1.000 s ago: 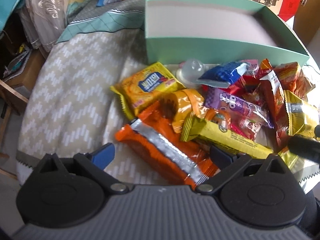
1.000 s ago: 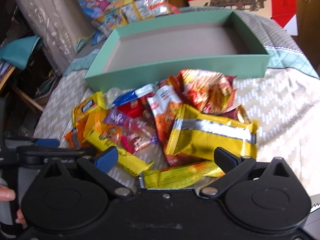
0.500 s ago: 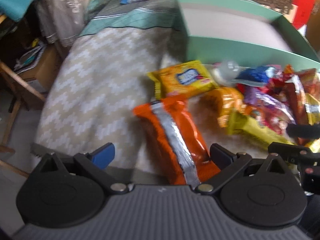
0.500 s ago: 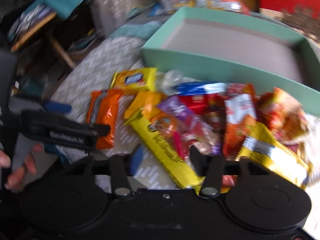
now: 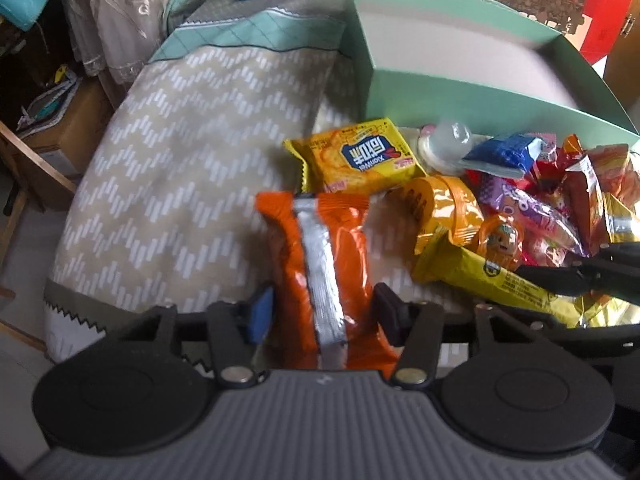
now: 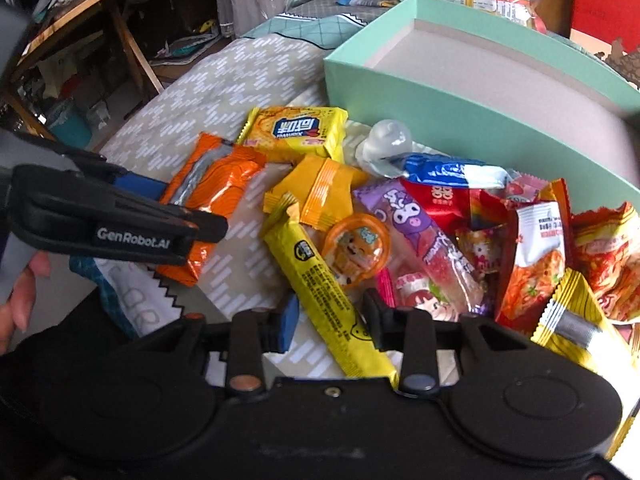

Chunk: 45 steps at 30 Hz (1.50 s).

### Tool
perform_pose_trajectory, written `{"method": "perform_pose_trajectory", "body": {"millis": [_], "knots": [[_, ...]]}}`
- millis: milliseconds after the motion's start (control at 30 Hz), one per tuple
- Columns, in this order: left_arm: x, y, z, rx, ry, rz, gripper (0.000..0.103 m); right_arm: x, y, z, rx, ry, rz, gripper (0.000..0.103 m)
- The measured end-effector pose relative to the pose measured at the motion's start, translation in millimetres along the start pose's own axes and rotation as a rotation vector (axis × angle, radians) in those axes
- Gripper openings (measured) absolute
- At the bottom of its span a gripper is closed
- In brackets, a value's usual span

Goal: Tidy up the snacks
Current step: 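Grasp the orange wafer bar with left tool while right tool grasps yellow bar, then carry both bars into the green tray and open both tools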

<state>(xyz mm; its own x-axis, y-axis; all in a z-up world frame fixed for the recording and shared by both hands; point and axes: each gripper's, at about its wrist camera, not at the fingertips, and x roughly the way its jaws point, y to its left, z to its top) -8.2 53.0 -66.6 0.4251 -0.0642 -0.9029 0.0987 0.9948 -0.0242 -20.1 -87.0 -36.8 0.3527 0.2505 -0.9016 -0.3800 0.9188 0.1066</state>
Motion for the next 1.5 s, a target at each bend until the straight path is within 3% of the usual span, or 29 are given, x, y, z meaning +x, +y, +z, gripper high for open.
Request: {"method": "perform_pose_trajectory", "body": {"millis": [133, 200, 400, 667, 833, 967, 1133, 1333, 1500], "knots": [[1, 8, -3, -0.017, 0.018, -0.021, 0.057, 0, 3, 1, -0.027, -0.012, 0.000, 0.038], [0, 10, -5, -0.018, 0.011, -0.020, 0.051, 0, 6, 3, -0.045, -0.014, 0.002, 0.032], [-20, 13, -2, -0.025, -0.054, -0.045, 0.049, -13, -4, 11, 0.070, -0.020, 0.128, 0.020], [-26, 14, -1, -0.032, -0.054, -0.082, 0.049, -25, -28, 16, 0.193, -0.054, 0.179, 0.020], [-37, 10, 14, -0.022, -0.095, -0.103, 0.049, -41, -47, 26, 0.259, -0.113, 0.189, 0.020], [-45, 3, 44, -0.006, -0.137, -0.124, 0.049, -49, -72, 43, 0.325, -0.160, 0.181, 0.020], [-40, -18, 107, 0.058, -0.201, -0.123, 0.049, -50, -116, 91, 0.421, -0.220, 0.143, 0.020], [-2, -39, 189, 0.080, -0.216, -0.123, 0.049, -22, -163, 154, 0.503, -0.240, 0.074, 0.020], [44, -46, 234, 0.096, -0.181, -0.102, 0.049, 21, -193, 194, 0.593, -0.220, 0.096, 0.020]]}}
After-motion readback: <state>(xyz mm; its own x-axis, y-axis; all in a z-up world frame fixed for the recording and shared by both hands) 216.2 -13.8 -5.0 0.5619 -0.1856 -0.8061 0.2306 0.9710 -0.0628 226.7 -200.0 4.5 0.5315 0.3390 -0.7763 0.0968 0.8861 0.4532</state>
